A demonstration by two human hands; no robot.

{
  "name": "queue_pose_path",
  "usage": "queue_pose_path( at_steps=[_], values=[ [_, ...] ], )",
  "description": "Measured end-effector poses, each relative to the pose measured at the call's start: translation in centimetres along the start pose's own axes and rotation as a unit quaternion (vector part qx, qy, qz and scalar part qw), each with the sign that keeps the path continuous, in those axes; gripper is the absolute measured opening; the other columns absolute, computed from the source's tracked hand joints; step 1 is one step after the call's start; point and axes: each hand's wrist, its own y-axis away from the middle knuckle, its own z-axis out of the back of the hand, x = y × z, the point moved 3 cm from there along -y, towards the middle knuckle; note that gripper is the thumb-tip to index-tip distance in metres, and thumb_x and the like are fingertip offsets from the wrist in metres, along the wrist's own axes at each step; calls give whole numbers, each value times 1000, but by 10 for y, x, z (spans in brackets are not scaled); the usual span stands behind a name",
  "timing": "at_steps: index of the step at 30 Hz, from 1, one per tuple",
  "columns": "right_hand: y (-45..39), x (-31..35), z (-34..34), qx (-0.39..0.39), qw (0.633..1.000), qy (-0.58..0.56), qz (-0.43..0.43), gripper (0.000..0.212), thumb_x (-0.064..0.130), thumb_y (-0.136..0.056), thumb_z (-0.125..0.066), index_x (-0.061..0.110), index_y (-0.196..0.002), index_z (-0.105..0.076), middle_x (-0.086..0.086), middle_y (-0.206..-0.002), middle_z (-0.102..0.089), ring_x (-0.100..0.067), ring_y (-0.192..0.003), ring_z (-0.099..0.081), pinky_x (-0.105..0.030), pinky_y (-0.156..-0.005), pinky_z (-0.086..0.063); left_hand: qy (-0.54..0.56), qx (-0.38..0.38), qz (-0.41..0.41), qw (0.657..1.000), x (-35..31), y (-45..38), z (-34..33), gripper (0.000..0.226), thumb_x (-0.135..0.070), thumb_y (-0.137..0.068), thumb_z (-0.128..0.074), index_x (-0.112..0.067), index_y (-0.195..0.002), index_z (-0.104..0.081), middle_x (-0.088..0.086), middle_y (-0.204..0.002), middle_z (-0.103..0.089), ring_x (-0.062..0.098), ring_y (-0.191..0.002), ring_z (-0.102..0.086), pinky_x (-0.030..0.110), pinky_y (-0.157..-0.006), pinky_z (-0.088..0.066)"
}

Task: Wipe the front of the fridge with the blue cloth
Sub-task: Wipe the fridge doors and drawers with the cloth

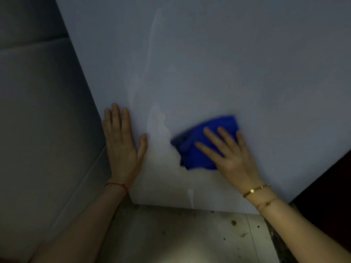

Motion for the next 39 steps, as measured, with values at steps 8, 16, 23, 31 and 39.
queue_pose_path(
  at_steps=[8, 16, 23, 31, 39],
  values=[
    [40, 49, -33, 99, 988, 33, 112, 57, 12, -90, -54, 29, -143, -39, 4, -153, -30, -18, -138, -33, -36, -122, -2, -14, 8, -11, 1000, 3, 2, 1, 67, -35, -101, -42, -1, -152, -15, 20, -160, -14, 18, -152, 6, 43, -126, -1],
    [17, -58, 43, -14, 976, -9, -216, 61, 13, -86, -52, 25, -143, -34, -16, -156, -17, -42, -141, -16, -45, -123, 3, -23, 8, -3, 1000, -3, 2, -1, 67, -28, -99, -44, 1, -152, -15, 24, -159, -14, 16, -152, 13, 49, -125, -3],
    [-88, -13, 36, -99, 977, -99, -162, 56, 15, -83, -65, 18, -136, -48, -20, -147, -40, -41, -140, -20, -47, -120, -1, -18, 23, -1, 1000, -5, 2, 4, 68, -28, -99, -44, 1, -152, -13, 24, -160, -13, 15, -151, 11, 48, -125, -3],
    [35, 29, 7, 108, 987, -106, -57, 59, -1, -83, -62, 18, -137, -45, -4, -147, -41, -26, -138, -35, -43, -122, -18, 22, 57, 37, 997, -21, 5, 19, 64, -19, -99, -51, 2, -151, -21, 17, -161, -14, 29, -152, -8, 47, -126, -11],
    [-16, -22, 179, 258, 776, -342, -463, 41, 19, -93, -49, 26, -133, -45, 7, -122, -56, -9, -109, -55, -25, -94, -47, 109, 344, 251, 899, -117, -28, 128, 32, -25, -96, -55, -16, -127, -59, 3, -123, -62, 23, -108, -59, 18, -92, -39]
  ],
)
